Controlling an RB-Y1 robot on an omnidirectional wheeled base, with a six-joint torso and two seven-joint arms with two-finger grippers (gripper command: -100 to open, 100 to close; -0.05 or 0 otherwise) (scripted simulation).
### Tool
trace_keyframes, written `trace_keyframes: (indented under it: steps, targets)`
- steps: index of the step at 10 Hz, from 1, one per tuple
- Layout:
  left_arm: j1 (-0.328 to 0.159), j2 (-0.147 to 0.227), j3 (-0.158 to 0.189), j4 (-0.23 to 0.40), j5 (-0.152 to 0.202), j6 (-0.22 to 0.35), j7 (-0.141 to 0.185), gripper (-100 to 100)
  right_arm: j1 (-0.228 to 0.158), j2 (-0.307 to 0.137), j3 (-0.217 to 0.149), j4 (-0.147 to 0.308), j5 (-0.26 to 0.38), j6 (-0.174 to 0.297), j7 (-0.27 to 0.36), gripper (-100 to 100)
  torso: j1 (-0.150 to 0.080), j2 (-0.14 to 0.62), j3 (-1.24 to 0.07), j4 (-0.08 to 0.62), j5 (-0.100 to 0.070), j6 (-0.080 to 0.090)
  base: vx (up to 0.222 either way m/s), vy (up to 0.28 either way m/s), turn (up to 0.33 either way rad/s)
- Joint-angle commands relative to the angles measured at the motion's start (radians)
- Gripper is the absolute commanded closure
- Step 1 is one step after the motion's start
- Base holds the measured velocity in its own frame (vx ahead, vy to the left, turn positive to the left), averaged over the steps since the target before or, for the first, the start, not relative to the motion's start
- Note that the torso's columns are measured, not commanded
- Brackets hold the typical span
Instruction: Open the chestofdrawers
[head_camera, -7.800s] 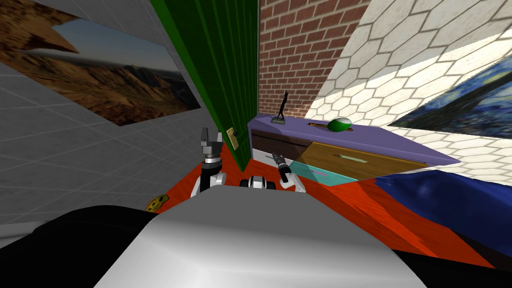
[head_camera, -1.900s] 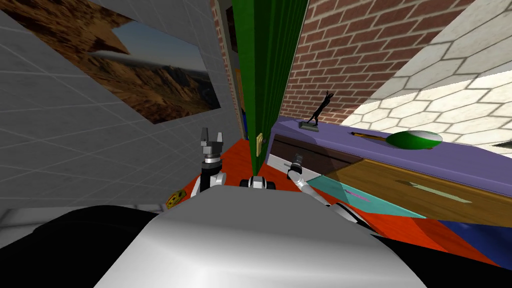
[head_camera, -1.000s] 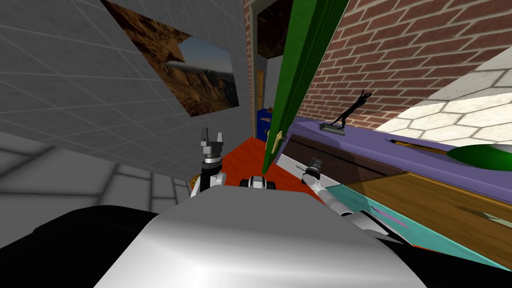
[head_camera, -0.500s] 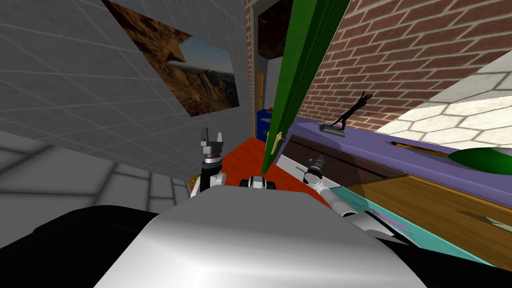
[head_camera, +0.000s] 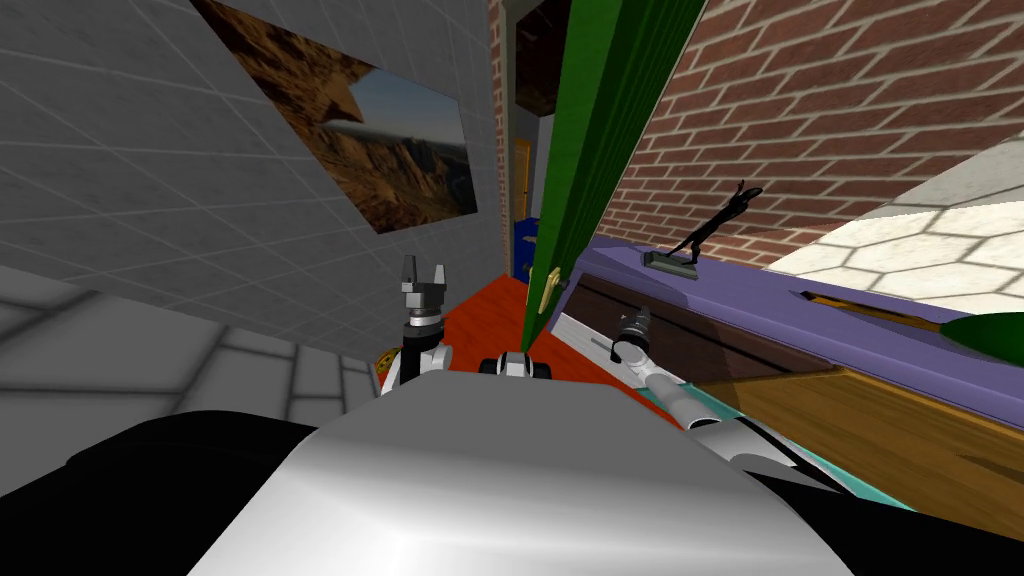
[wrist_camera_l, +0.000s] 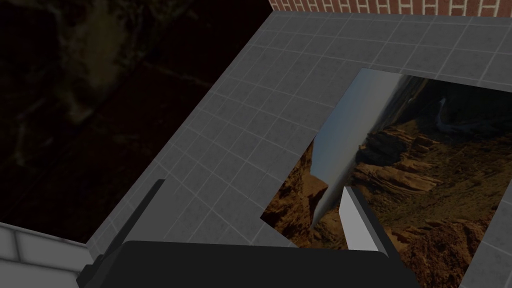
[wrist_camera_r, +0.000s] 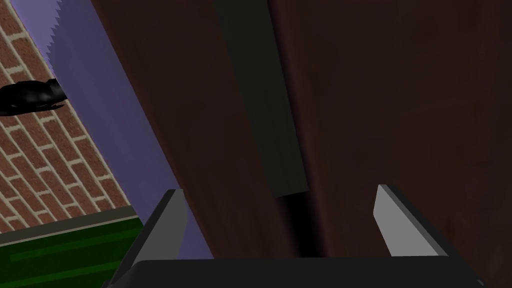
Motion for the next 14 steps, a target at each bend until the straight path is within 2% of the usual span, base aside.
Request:
trace_keyframes:
  steps: [1, 2, 3, 4, 5, 6, 7, 8, 10, 11, 12, 13, 14]
  targets:
    - [0.000, 0.000, 0.000, 0.000, 0.000, 0.000, 0.000, 0, -0.039, 0.034, -0.001, 0.027, -0.020, 0.022, 0.041, -100, 0.002, 0.001, 0.001, 0.000, 0.000, 0.000, -0.043, -0.107, 0.129]
    - [0.000, 0.000, 0.000, 0.000, 0.000, 0.000, 0.000, 0, -0.066, 0.067, -0.001, 0.055, -0.038, 0.047, 0.069, -100, -0.003, 0.003, 0.002, 0.001, -0.001, -0.001, -0.117, -0.198, 0.267]
    - [0.000, 0.000, 0.000, 0.000, 0.000, 0.000, 0.000, 0, -0.077, 0.070, -0.001, 0.055, -0.038, 0.047, 0.080, -100, -0.006, 0.005, 0.003, 0.001, -0.002, 0.000, -0.117, -0.162, 0.081]
    - [0.000, 0.000, 0.000, 0.000, 0.000, 0.000, 0.000, 0, -0.112, 0.106, -0.002, 0.082, -0.056, 0.072, 0.120, -100, -0.002, 0.003, 0.002, 0.001, -0.001, 0.001, -0.095, -0.161, 0.093]
    - [0.000, 0.000, 0.000, 0.000, 0.000, 0.000, 0.000, 0, -0.115, 0.106, -0.002, 0.082, -0.056, 0.072, 0.120, -100, 0.000, -0.001, 0.000, 0.000, 0.000, 0.000, -0.075, -0.130, 0.067]
    - [0.000, 0.000, 0.000, 0.000, 0.000, 0.000, 0.000, 0, -0.154, 0.141, -0.002, 0.109, -0.074, 0.098, 0.159, -100, 0.002, -0.003, -0.002, -0.001, 0.001, 0.000, -0.105, -0.121, 0.139]
    - [0.000, 0.000, 0.000, 0.000, 0.000, 0.000, 0.000, 0, -0.178, 0.171, -0.003, 0.133, -0.093, 0.123, 0.195, -100, 0.002, -0.002, -0.001, -0.001, 0.001, -0.001, -0.123, -0.178, 0.237]
    - [0.000, 0.000, 0.000, 0.000, 0.000, 0.000, 0.000, 0, -0.192, 0.177, -0.003, 0.137, -0.093, 0.123, 0.199, -100, -0.002, 0.000, 0.000, 0.000, 0.000, 0.000, -0.099, -0.143, 0.074]
    - [0.000, 0.000, 0.000, 0.000, 0.000, 0.000, 0.000, 0, -0.255, 0.244, -0.003, 0.192, -0.129, 0.174, 0.267, -100, -0.001, -0.002, -0.001, 0.000, 0.000, 0.000, -0.129, -0.176, 0.135]
    - [0.000, 0.000, 0.000, 0.000, 0.000, 0.000, 0.000, 0, -0.268, 0.248, -0.003, 0.192, -0.129, 0.174, 0.278, -100, -0.004, 0.000, 0.000, 0.000, -0.001, -0.001, -0.134, -0.139, 0.115]
    - [0.000, 0.000, 0.000, 0.000, 0.000, 0.000, 0.000, 0, -0.301, 0.283, -0.004, 0.219, -0.148, 0.200, 0.318, -100, 0.000, -0.002, -0.001, 0.000, 0.000, 0.000, -0.101, -0.132, 0.149]
    - [0.000, 0.000, 0.000, 0.000, 0.000, 0.000, 0.000, 0, -0.306, 0.283, -0.004, 0.219, -0.148, 0.200, 0.318, -100, 0.001, -0.003, -0.002, -0.001, 0.000, 0.000, -0.069, -0.097, 0.066]
    - [0.000, 0.000, 0.000, 0.000, 0.000, 0.000, 0.000, 0, -0.344, 0.319, -0.004, 0.247, -0.166, 0.225, 0.358, -100, 0.003, -0.004, -0.003, -0.001, 0.001, 0.000, -0.091, -0.127, 0.114]
